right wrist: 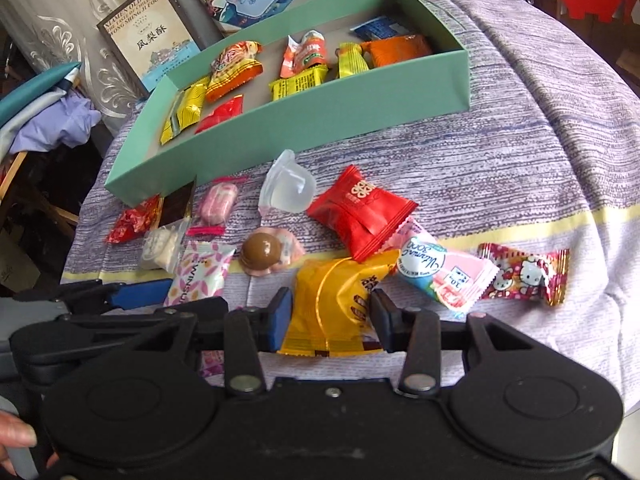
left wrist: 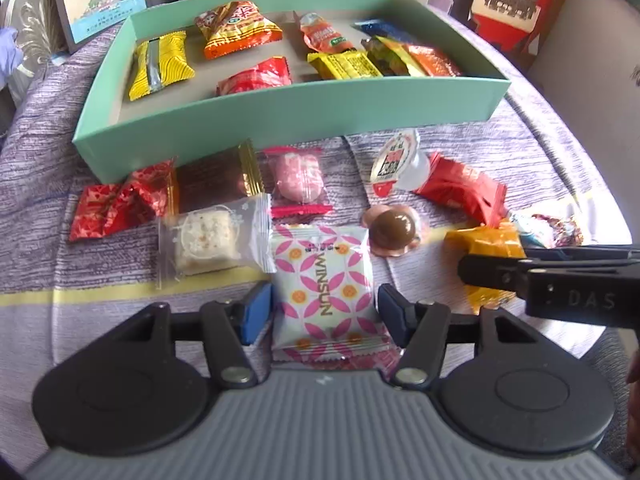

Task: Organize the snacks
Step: 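Grasp the pink WINSUN packet with the left tool while the right tool grasps the yellow packet, then place both packets into the green tray and open both tools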

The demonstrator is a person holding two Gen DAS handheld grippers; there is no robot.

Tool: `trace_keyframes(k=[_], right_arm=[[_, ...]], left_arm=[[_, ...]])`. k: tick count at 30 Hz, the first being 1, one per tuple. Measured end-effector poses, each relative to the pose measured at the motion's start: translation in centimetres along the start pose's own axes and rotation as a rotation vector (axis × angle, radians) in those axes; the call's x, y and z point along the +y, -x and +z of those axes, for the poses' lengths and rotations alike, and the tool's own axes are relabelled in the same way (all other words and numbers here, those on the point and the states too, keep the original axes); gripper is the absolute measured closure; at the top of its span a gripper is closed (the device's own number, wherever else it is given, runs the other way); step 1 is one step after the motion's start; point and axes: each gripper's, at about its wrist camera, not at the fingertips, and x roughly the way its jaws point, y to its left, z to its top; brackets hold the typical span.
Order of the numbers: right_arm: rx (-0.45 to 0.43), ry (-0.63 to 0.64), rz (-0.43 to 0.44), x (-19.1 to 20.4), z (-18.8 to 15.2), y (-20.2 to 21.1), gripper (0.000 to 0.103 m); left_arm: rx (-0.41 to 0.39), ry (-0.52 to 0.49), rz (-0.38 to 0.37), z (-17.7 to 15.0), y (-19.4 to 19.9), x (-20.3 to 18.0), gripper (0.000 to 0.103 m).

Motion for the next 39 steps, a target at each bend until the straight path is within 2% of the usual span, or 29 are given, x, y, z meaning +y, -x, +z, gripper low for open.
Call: trace_keyframes(k=[2,4,10,15,20,24,29,34,39], right_arm=[[-0.003,0.008,-0.002,0.1,0.0,0.0,0.061],[-0.002,0.017,-0.001,0.2,0.0,0.1,0.061],[0.004,-0.037,0.060,-0.3,0.4,1.5,0.062],[-0.044,-0.053,0.105,0.3,2.2,3.8,0.062],[-0.091,-0.016,0.125,2.7,5.5,4.3,0.062],[-0.115,0.036,0.133,5.4,8.7,2.9,0.062],[-0.105,0.061,0.157,9.0,12.7,-0.4,0.062],[-0.094,0.074,0.143,11.2,15.7,-3.9,0.062],[-0.073,0.071,0.140,12.0,17.1,-6.5,0.062]], left_arm=[[0.005,-0.010,0.009,0.2,-0.2,-0.3,0.043],[-0.005,-0.037,0.025,0.3,-0.3,-0.7,0.053],[-0.038,-0.044,-0.068,0.5,1.9,-0.4,0.054],[-0.109,-0.004,-0.096,1.7,4.5,0.8,0.053],[-0.202,0.076,-0.056,3.8,6.5,4.2,0.053],[-0.238,0.112,0.012,5.7,6.7,7.6,0.053],[-0.246,0.143,0.054,8.9,5.4,11.3,0.053],[-0.230,0.139,0.062,11.1,3.3,12.8,0.053],[-0.200,0.138,0.058,12.2,1.0,13.4,0.053]])
